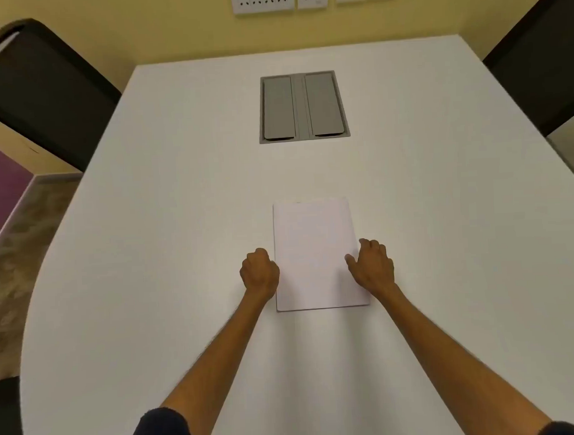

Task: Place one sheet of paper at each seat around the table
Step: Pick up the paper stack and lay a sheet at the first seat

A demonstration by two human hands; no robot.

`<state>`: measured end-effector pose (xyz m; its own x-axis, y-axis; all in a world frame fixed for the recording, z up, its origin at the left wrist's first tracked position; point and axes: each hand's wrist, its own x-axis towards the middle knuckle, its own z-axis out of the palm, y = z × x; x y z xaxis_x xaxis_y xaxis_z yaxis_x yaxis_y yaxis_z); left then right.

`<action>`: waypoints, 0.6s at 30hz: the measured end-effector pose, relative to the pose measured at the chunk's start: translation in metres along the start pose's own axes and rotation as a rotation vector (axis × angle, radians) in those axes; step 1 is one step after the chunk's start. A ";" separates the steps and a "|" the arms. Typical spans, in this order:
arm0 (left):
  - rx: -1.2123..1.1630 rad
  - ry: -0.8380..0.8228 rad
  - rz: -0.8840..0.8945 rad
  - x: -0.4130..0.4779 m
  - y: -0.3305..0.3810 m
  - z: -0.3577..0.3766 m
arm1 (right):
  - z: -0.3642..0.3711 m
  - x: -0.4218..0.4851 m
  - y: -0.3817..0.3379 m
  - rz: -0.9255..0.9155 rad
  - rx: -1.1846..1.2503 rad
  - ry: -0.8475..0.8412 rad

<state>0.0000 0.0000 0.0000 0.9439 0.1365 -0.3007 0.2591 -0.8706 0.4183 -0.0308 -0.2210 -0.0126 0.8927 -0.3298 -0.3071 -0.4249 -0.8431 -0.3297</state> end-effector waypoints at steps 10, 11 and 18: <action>-0.059 -0.015 -0.116 0.010 -0.011 0.026 | 0.025 -0.006 0.006 0.100 0.071 -0.020; -0.065 -0.010 -0.120 0.010 -0.011 0.028 | 0.026 -0.007 0.005 0.099 0.058 -0.018; -0.100 0.054 -0.095 0.007 -0.007 0.034 | 0.032 -0.007 0.000 0.091 0.062 0.015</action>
<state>-0.0023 -0.0093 -0.0340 0.9232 0.2434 -0.2973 0.3640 -0.8016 0.4742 -0.0419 -0.2058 -0.0388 0.8519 -0.4103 -0.3255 -0.5125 -0.7813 -0.3562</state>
